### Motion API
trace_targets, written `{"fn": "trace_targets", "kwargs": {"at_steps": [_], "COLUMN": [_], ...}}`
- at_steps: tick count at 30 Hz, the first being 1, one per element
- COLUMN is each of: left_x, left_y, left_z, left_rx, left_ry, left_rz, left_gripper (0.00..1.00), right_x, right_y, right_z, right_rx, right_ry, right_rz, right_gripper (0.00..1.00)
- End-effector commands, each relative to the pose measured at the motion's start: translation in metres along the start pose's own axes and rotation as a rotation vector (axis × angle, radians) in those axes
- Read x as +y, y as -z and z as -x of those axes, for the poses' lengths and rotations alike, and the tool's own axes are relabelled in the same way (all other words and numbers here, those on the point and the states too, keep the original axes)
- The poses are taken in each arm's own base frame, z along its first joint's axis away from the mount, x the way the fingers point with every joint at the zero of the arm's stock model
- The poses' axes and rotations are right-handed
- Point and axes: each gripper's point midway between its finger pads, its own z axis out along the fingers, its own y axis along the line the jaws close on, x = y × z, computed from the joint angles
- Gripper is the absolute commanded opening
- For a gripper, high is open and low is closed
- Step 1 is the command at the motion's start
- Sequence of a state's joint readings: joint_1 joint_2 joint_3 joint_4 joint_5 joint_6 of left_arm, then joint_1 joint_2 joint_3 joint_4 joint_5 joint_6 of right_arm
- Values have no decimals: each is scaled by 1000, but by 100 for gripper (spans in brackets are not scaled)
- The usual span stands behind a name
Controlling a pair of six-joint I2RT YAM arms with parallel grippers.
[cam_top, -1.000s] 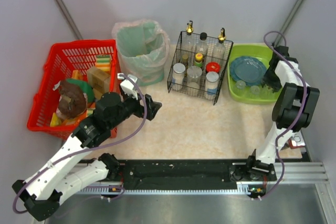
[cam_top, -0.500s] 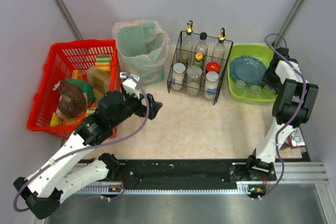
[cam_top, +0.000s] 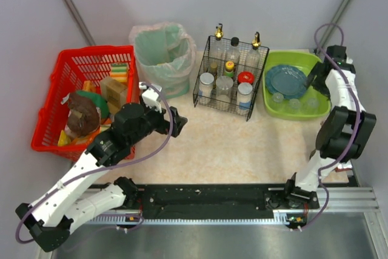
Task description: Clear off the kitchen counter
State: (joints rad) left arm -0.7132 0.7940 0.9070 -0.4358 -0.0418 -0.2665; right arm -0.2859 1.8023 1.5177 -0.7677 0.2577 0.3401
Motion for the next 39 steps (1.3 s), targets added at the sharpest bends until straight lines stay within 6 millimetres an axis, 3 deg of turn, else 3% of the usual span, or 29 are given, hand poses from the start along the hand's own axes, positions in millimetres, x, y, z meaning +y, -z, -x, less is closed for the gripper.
{"fn": "trace_targets", "kwargs": {"at_steps": [1,6,11,15,19,23,27,31,39], "left_x": [-12,-22,-24,-26,-21,-12,-11,-8,3], "left_y": [15,21,23,31,51,83,116,145,177], "left_z": [35,36,34,33,37,38,40,39,39], "left_rx": [-83,-70,-36,-6,0,6,-34,-64,-97], "left_ry": [22,14,12,24,39,43,55,60,62], "left_rz": [-37,-95,-97,-100,-68,-16,-28,-28,18], "left_gripper": [98,99,98,98,98,98,98,98,98], "right_x": [-9,-4,10,4,-12,-29,-32,-41,-47], "right_y": [77,144,207,253,308,361,402,425,435], "right_z": [34,8,-41,-78,-102,-113,-128,-137,-143], "right_rx": [-183,-233,-266,-285,-340,-436,-486,-530,-553], "right_ry": [-46,-87,-57,-29,26,57,51,51,45], "right_rz": [97,272,501,619,700,750,863,896,906], "right_gripper": [89,89,89,89,89,89,89,89,89]}}
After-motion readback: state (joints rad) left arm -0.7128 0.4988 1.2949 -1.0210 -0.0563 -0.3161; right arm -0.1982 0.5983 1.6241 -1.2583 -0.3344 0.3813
